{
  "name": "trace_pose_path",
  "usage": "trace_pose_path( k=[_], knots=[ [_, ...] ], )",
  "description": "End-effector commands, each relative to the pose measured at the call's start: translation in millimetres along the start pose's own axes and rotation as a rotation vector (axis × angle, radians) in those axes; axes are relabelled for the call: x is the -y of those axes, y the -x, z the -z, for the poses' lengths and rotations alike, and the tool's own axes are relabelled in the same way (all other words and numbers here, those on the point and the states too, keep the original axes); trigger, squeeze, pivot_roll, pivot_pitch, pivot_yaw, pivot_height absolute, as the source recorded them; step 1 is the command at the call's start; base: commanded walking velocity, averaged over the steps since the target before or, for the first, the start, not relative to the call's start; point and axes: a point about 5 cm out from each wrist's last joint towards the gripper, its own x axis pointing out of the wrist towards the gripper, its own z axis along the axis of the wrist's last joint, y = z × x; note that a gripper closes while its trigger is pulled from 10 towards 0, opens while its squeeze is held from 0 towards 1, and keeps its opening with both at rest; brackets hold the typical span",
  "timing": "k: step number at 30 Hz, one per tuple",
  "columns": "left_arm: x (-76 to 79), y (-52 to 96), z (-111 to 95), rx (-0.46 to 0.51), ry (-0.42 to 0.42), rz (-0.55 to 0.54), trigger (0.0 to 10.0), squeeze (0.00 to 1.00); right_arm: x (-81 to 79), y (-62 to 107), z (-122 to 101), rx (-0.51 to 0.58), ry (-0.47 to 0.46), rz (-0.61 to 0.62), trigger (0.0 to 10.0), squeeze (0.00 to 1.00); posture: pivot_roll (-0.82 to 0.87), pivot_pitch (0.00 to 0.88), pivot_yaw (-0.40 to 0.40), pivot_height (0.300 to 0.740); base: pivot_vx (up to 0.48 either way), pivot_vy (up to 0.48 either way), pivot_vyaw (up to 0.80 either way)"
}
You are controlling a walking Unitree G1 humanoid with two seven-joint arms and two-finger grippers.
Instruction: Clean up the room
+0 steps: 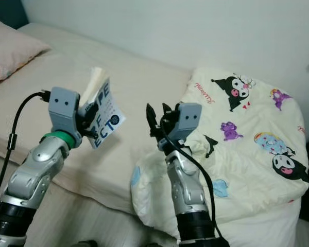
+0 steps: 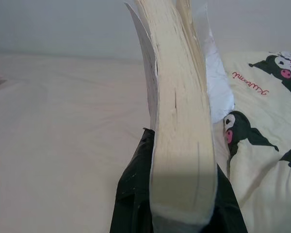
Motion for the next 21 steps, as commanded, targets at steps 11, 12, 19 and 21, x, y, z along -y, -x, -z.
trace_pose_path(
  k=[11,12,19,21],
  knots=[
    [4.6,-3.5,-2.2,0.033,-0.012,0.011,10.0,0.00,1.6,0.9,4.1,-0.001,-0.003,0.017,10.0,0.00,0.05,0.054,0.002,0.740,0.000,0.298,0.00],
    [4.6,-3.5,-2.2,0.033,-0.012,0.011,10.0,0.00,1.6,0.9,4.1,-0.001,-0.003,0.017,10.0,0.00,0.05,0.054,0.002,0.740,0.000,0.337,0.00],
    [4.0,-3.9,-2.7,0.038,-0.015,0.014,10.0,0.00,0.7,0.4,5.7,-0.001,-0.005,0.018,10.0,0.00,0.05,0.054,0.006,0.740,0.000,0.370,0.00],
    [3.7,-4.1,-2.8,0.040,-0.018,0.013,10.0,0.00,0.9,0.3,6.2,-0.001,-0.006,0.018,10.0,0.00,0.05,0.054,0.007,0.740,0.000,0.379,0.00]
  ],
)
